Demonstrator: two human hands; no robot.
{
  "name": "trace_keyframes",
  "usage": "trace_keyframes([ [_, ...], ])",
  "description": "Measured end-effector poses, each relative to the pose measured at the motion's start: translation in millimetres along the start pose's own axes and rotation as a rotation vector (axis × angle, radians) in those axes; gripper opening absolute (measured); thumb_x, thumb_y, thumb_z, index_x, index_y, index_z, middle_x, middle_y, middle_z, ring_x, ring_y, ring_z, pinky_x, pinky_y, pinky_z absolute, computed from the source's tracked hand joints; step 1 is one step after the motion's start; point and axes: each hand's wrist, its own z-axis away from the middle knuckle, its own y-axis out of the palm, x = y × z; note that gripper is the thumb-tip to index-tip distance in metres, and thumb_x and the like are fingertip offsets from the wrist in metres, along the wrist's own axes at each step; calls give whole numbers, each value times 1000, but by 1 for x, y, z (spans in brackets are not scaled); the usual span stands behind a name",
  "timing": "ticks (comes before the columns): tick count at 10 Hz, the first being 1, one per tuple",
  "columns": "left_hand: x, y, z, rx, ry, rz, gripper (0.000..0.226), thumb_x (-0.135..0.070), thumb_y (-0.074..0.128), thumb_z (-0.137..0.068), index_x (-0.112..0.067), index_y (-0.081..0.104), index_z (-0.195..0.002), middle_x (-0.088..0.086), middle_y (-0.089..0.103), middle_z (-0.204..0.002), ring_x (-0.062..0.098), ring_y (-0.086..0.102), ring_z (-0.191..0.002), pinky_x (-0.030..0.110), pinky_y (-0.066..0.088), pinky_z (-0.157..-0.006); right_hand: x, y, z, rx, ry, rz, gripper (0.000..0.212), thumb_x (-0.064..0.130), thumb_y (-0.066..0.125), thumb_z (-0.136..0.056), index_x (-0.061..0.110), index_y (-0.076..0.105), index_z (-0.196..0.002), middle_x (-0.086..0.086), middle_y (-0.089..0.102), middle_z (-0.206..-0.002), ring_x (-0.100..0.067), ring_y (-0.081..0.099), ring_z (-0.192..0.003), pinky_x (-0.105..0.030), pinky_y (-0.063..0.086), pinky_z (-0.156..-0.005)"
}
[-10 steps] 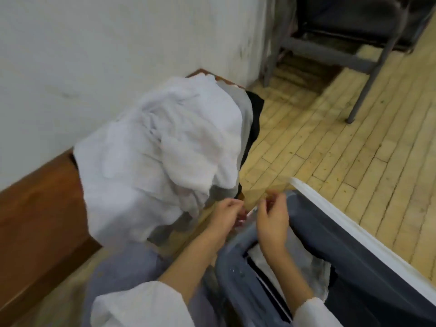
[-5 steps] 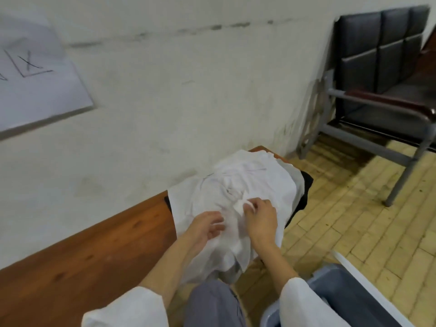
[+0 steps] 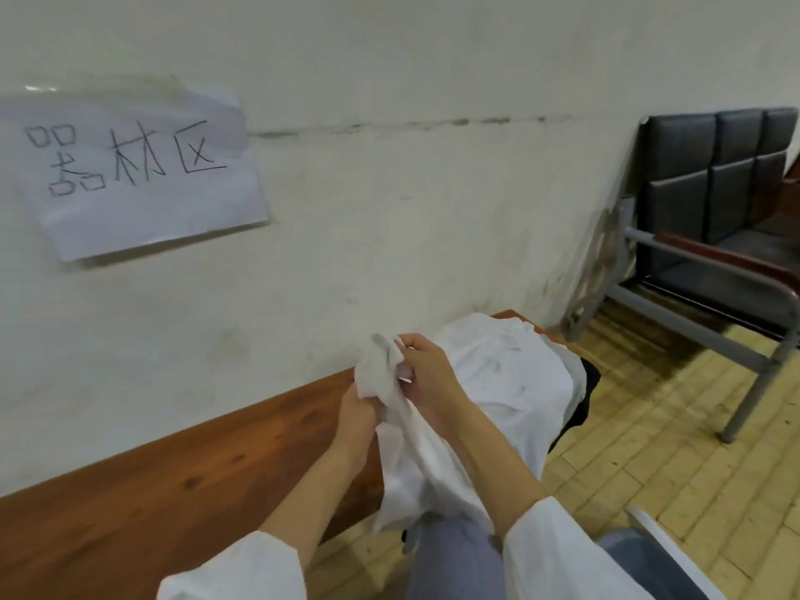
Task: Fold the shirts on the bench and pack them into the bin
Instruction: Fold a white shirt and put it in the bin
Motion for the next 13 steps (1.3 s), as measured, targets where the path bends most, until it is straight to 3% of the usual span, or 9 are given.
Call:
trace_keyframes([
  [2, -12, -114, 5, -100, -68, 545, 28, -27, 36, -99, -13, 60, -93, 16, 68, -94, 26, 65, -82, 34, 54, -69, -47, 50, -6, -46, 101, 361, 34, -10, 45, -85, 7, 55, -113, -12, 59, -107, -28, 60, -99, -38, 54, -86],
  [4, 3, -235, 17, -191, -114, 713, 31, -29, 46, -96, -14, 58, -71, 8, 62, -72, 24, 61, -68, 34, 50, -62, -132, 83, 13, 355, 225, 1000, 57, 16, 62, -86, 19, 39, -138, -3, 44, -137, -22, 45, -124, -31, 40, -103],
  [5, 22, -272, 18, -338, -195, 514, 33, -22, 36, -101, -11, 54, -76, 4, 53, -72, 19, 53, -63, 31, 45, -58, -170, 113, 16, 402, -77, 1323, 50, 41, 47, -95, 30, 34, -143, 6, 38, -148, -15, 34, -136, -31, 26, -113],
  [6, 41, -309, 19, -607, -203, 294, 31, -18, 47, -97, -3, 48, -124, 12, 59, -103, 30, 58, -94, 40, 50, -81, -194, 141, 18, 307, -131, 1501, 51, 42, 39, -98, 25, 28, -145, -1, 29, -153, -22, 26, -141, -39, 19, -118],
  [7, 51, -327, 27, -928, -87, 209, 58, 0, 50, -92, -11, 27, -144, 15, 44, -139, 35, 48, -123, 47, 44, -101, -197, 152, 18, 193, -174, 1533, 44, 35, 43, -99, 22, 35, -141, 0, 38, -147, -19, 38, -134, -33, 32, -113],
  [8, 54, -326, 32, -1009, 241, -184, 50, 7, 50, -86, -9, 44, -133, 13, 44, -137, 32, 47, -124, 44, 41, -104, -193, 149, 16, 139, -240, 1422, 33, 29, 42, -100, 15, 45, -130, -3, 58, -123, -19, 55, -117, -30, 48, -96],
  [9, 63, -309, 25, -595, 460, -630, 28, -3, 56, -89, -9, 59, -116, 9, 52, -130, 29, 44, -126, 35, 30, -108, -176, 142, 19, -41, -208, 1080, 22, 25, 39, -102, 13, 50, -117, -1, 63, -91, -15, 63, -81, -18, 46, -62],
  [11, 75, -252, 24, -106, 277, -1374, 48, -49, 44, -92, -26, 41, -134, -1, 48, -136, 21, 42, -126, 39, 25, -109, -114, 140, 14, -377, -303, 667, 11, 11, 40, -96, 15, 50, -97, -1, 57, -74, -17, 54, -65, -25, 35, -53],
  [13, 45, -237, 28, -104, 44, -1398, 29, -41, 43, -93, -24, 58, -112, -2, 61, -114, 21, 49, -117, 47, 21, -109, -67, 171, -32, -39, -253, 1425, 26, 23, 45, -87, 13, 64, -100, -10, 57, -105, -29, 53, -95, -38, 47, -83],
])
